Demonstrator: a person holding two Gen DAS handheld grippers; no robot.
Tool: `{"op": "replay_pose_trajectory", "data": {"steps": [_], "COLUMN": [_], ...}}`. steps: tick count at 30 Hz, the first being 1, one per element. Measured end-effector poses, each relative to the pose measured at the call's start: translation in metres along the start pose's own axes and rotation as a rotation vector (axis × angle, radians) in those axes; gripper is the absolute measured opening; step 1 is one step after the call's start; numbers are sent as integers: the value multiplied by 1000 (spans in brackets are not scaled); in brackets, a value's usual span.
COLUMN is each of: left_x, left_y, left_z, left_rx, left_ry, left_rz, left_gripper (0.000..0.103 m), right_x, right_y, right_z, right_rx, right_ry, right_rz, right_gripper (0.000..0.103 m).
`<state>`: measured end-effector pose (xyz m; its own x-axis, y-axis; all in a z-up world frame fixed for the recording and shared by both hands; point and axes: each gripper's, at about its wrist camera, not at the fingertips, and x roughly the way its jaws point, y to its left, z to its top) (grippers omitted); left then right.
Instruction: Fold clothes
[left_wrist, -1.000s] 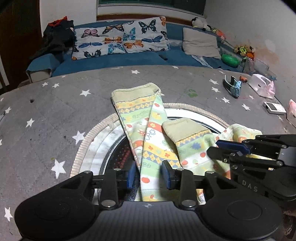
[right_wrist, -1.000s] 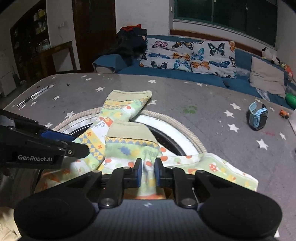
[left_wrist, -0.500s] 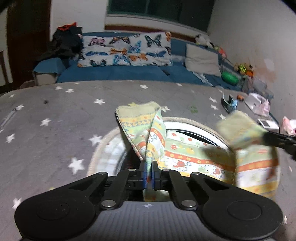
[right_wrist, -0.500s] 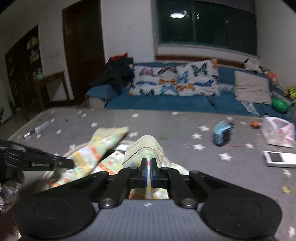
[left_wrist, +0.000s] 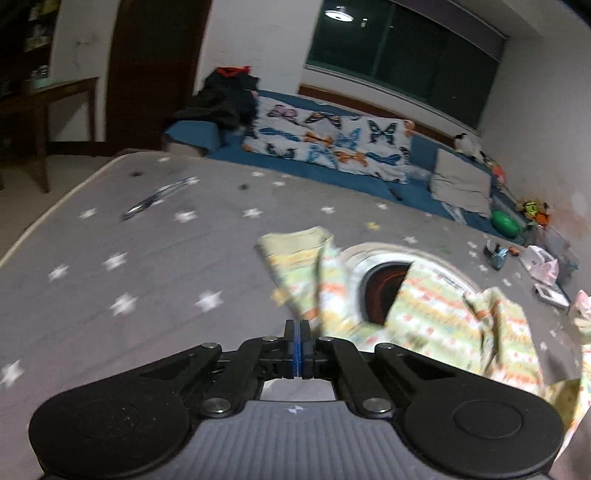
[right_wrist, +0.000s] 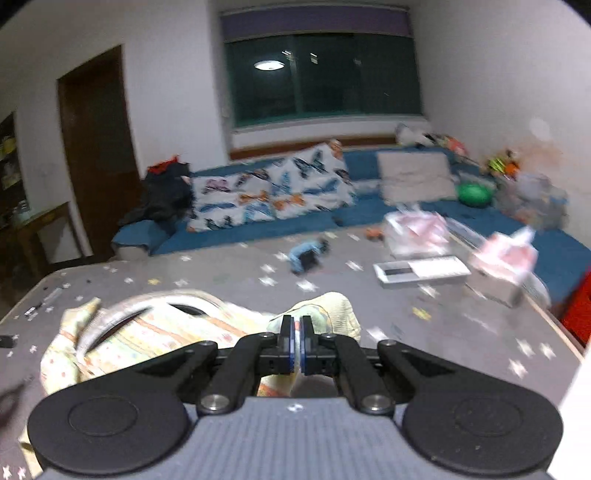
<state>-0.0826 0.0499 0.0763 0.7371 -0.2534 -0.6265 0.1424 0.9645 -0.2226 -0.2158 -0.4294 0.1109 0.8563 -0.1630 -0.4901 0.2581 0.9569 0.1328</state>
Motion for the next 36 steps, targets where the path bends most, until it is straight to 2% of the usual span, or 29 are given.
{"op": "replay_pose_trajectory", "data": {"steps": [6, 9, 12, 14, 15, 17, 20, 24, 25, 26, 29, 33, 36], "left_x": [-25, -19, -4, 11, 20, 39, 71, 107, 113, 118, 125, 113, 98], "left_y": [17, 3, -20, -36, -44, -59, -69, -65, -64, -63, -58, -53, -39], "left_z": [-24, -20, -11, -4, -1, 5, 14, 24, 24, 24, 20, 12, 7], "left_rx": [-4, 32, 63, 83, 96, 144, 160, 128, 137, 146, 140, 166, 121], "left_ry": [48, 54, 51, 58, 56, 46, 62, 102, 106, 111, 117, 75, 52], "left_rz": [4, 2, -17, -28, -20, 27, 96, 141, 147, 153, 144, 178, 202], "left_gripper": [0, 3, 9, 24, 28, 35, 38, 36, 28, 15, 3, 1, 0], "right_x": [-11, -23, -37, -42, -41, -37, -25, -3, 3, 9, 33, 66, 87], "right_y": [-47, -60, -58, -48, -42, -27, -7, 20, 26, 31, 47, 60, 70], "right_z": [-42, -55, -56, -54, -52, -49, -47, -47, -47, -47, -48, -48, -49], "right_rx": [84, 112, 91, 48, 31, 7, -26, -74, -84, -95, -127, -140, -163], "right_ry": [119, 136, 109, 95, 94, 102, 127, 166, 174, 183, 219, 259, 277], "right_rz": [-122, -166, -152, -133, -117, -76, -16, 49, 61, 71, 94, 104, 96], "right_gripper": [3, 7, 8, 9, 12, 18, 21, 24, 27, 28, 28, 28, 28]}}
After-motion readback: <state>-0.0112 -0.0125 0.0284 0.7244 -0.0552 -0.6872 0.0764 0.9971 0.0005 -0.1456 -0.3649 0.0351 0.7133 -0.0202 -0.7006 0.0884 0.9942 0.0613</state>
